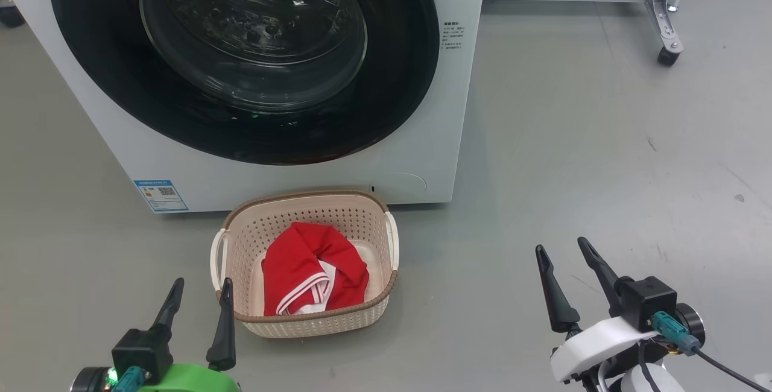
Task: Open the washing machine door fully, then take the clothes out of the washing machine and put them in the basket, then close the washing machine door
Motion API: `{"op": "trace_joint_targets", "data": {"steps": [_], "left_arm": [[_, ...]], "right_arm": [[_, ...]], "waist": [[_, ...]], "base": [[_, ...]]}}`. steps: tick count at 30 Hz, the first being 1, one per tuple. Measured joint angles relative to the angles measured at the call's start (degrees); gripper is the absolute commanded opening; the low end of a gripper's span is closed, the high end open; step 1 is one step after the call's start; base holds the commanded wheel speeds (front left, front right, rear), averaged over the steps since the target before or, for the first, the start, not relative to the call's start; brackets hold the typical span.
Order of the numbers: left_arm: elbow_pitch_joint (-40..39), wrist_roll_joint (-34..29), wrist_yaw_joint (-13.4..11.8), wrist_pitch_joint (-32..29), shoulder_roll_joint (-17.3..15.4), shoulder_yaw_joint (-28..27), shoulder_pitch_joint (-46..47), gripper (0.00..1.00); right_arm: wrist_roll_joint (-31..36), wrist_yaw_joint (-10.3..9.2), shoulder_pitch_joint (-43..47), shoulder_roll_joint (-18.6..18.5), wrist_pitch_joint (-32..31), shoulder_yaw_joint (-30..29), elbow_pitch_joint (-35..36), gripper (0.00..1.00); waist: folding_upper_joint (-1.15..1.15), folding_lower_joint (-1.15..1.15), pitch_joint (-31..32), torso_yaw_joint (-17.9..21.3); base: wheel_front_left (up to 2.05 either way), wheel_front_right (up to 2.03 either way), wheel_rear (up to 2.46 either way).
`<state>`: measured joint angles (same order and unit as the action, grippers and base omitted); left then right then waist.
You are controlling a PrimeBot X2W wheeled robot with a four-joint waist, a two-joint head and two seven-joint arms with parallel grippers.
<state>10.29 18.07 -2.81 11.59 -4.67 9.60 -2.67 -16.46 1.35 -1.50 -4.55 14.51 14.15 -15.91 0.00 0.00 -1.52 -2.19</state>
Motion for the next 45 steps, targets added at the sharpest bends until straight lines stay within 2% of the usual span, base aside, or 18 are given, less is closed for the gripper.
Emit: {"op": "trace_joint_targets", "data": {"steps": [9,10,17,25,45], "left_arm": [[-0.29,0.08,-0.43,-0.01,0.01,0.02,-0.02,1.0],[-0.03,0.08,-0.42,0.0,0.09,0.02,-0.01,0.0],[3.88,0.35,-0.41,-0.22,1.02,0.27,-1.16,0.0],[4.08,4.5,0.14,-1.2,1.35,-0.58,-1.1,0.0],[4.5,20.54,2.19,-5.52,1.58,-3.88,-0.44,0.0]], "right_arm": [[0.0,0.0,0.94,-0.12,0.0,-0.12,0.46,1.0],[-0.02,0.01,0.95,-0.08,-0.01,-0.11,0.24,0.0],[-0.36,0.02,3.43,0.94,-0.08,0.13,-3.09,0.0],[-4.39,0.31,3.42,0.96,-0.67,-0.75,-2.79,0.0],[-21.59,1.21,3.18,1.11,-5.14,-5.01,-1.72,0.0]], "waist": [[0.0,0.0,0.2,-0.11],[0.0,0.0,0.21,-0.13],[0.0,0.0,0.23,-0.12],[0.0,0.0,0.33,0.08],[0.0,0.0,0.56,0.55]], "base": [[0.0,0.0,0.0],[0.0,0.0,0.0],[0.0,0.0,0.0],[0.0,0.0,0.0],[0.0,0.0,0.0]]}}
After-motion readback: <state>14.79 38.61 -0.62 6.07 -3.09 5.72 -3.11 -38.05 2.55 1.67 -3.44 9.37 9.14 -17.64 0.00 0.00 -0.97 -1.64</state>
